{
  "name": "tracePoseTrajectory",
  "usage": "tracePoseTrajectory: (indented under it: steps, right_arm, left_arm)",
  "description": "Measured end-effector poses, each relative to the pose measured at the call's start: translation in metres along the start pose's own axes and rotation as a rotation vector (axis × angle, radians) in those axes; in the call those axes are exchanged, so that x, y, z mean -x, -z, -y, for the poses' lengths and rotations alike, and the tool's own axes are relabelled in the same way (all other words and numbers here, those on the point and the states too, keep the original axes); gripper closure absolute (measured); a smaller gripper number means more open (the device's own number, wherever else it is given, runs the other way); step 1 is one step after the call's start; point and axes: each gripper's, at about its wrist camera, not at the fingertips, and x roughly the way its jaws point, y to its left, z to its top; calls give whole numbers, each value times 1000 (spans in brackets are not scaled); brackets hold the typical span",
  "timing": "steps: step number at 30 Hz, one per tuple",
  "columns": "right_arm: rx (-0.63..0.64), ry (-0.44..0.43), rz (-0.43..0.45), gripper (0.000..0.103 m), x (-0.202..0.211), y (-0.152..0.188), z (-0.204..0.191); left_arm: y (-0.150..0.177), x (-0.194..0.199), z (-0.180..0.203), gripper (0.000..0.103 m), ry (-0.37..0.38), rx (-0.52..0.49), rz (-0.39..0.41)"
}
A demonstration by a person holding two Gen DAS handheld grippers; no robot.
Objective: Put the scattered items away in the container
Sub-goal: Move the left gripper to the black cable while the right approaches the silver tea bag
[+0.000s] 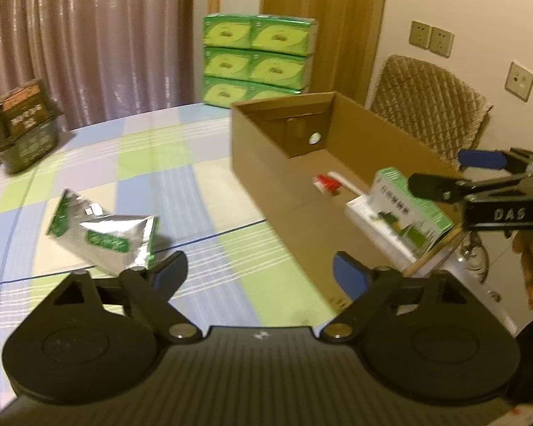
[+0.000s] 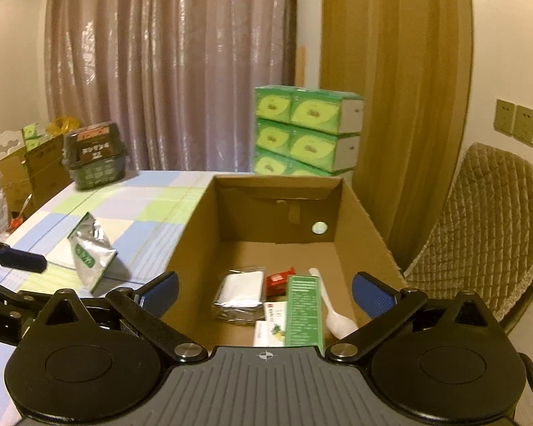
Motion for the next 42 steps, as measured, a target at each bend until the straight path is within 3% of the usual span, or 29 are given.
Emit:
tracePoseTrajectory:
  steps: [5, 17, 23, 28, 36, 42]
  right_arm:
    - [34, -32, 2, 2, 1, -5, -22]
    - [110, -161, 45, 2, 3, -12, -96]
    - [126, -216, 40, 2, -6, -12, -133]
    - [133, -228, 25, 2, -18, -10, -152]
    - [125, -245, -8, 2, -39, -13, -161]
    - [127, -248, -29, 2, -61, -16, -161]
  left_arm:
    - [17, 15, -28, 7, -64, -13, -18]
    - [61, 53, -103, 5, -194, 8, -67]
    - [72, 64, -127, 5, -215, 21, -72]
    - [75, 60, -135, 5, -191, 21, -79]
    - [82, 22, -126, 13, -108, -34, -125]
    - [84, -14, -118, 26, -52, -52, -146]
